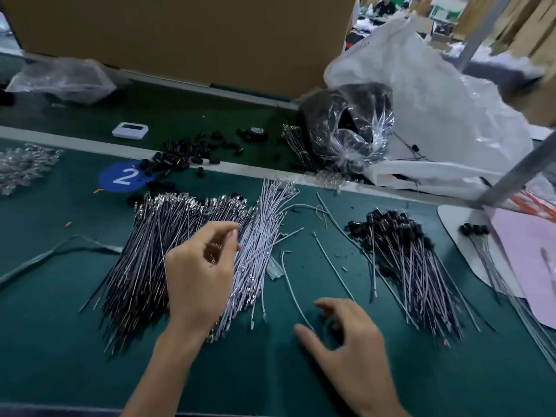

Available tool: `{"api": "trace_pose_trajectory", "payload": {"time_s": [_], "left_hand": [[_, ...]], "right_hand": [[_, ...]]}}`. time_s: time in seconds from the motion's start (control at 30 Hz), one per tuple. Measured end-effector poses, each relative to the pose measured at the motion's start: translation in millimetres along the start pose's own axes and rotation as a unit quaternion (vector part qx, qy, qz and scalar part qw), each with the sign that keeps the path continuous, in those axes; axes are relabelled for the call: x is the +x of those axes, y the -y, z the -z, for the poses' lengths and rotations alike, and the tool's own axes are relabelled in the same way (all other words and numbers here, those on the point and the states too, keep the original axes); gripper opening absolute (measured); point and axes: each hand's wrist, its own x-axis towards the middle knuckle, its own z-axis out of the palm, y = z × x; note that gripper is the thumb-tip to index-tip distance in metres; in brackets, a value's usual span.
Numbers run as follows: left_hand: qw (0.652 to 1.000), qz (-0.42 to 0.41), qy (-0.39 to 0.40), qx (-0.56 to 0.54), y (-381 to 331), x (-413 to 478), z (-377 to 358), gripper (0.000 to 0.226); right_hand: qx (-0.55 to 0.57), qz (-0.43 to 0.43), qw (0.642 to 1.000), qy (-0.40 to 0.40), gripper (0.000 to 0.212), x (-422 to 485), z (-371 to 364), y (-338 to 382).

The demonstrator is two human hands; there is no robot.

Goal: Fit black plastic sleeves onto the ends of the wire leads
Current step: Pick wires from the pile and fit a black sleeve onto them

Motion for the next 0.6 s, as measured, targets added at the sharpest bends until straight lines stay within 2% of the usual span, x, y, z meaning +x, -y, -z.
{"api": "trace_pose_trajectory", "payload": {"time_s": [0.1,0.17,0.27,0.37,0.47,0.6], "left_hand": [[0.998,0.026,0.064,-0.004,-2.2,1.1,-15.9,0.015],[0.995,0.027,0.095,0.005,-2.5,-4.2,-25.9,0.013],[0.992,0.032,0.119,0.027,-1.6,-15.5,-37.1,0.006],[0.981,0.123,0.149,0.020,-4.7,-21.9,-51.8,0.024],[0.975,0.170,0.140,0.023,-8.4,-16.9,-62.3,0.019],[0.962,0.221,0.115,-0.107,-15.5,-8.0,-69.1,0.013]], "right_hand": [[-0.099,0.064,0.993,0.003,0.023,2.6,-12.8,5.4],[-0.122,0.071,0.990,-0.017,0.026,2.8,-17.7,2.3],[-0.104,0.046,0.992,-0.049,0.023,1.8,-14.7,-1.1],[-0.059,0.054,0.993,-0.093,0.013,-0.9,-14.9,0.0],[-0.055,0.070,0.990,-0.113,0.005,-2.5,-12.9,1.0],[-0.115,0.076,0.987,-0.086,0.008,-2.6,-12.1,0.9]]}}
